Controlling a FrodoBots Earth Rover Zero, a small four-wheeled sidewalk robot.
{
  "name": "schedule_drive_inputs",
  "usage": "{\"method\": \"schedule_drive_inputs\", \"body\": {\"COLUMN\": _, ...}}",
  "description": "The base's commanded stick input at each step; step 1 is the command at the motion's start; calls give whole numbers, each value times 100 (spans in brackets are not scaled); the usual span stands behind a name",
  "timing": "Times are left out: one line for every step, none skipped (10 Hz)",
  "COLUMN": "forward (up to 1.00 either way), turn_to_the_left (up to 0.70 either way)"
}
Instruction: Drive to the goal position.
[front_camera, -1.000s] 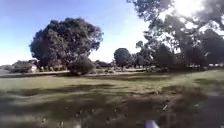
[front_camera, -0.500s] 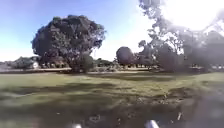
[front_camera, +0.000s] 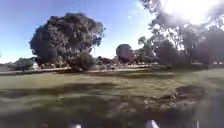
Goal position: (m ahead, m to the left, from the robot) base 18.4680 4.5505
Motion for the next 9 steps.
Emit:
{"method": "schedule_drive_inputs", "body": {"forward": 70, "turn_to_the_left": 0}}
{"method": "schedule_drive_inputs", "body": {"forward": 70, "turn_to_the_left": 0}}
{"method": "schedule_drive_inputs", "body": {"forward": 70, "turn_to_the_left": 0}}
{"method": "schedule_drive_inputs", "body": {"forward": 70, "turn_to_the_left": 0}}
{"method": "schedule_drive_inputs", "body": {"forward": 70, "turn_to_the_left": 0}}
{"method": "schedule_drive_inputs", "body": {"forward": 70, "turn_to_the_left": 0}}
{"method": "schedule_drive_inputs", "body": {"forward": 70, "turn_to_the_left": 0}}
{"method": "schedule_drive_inputs", "body": {"forward": 70, "turn_to_the_left": 0}}
{"method": "schedule_drive_inputs", "body": {"forward": 70, "turn_to_the_left": 0}}
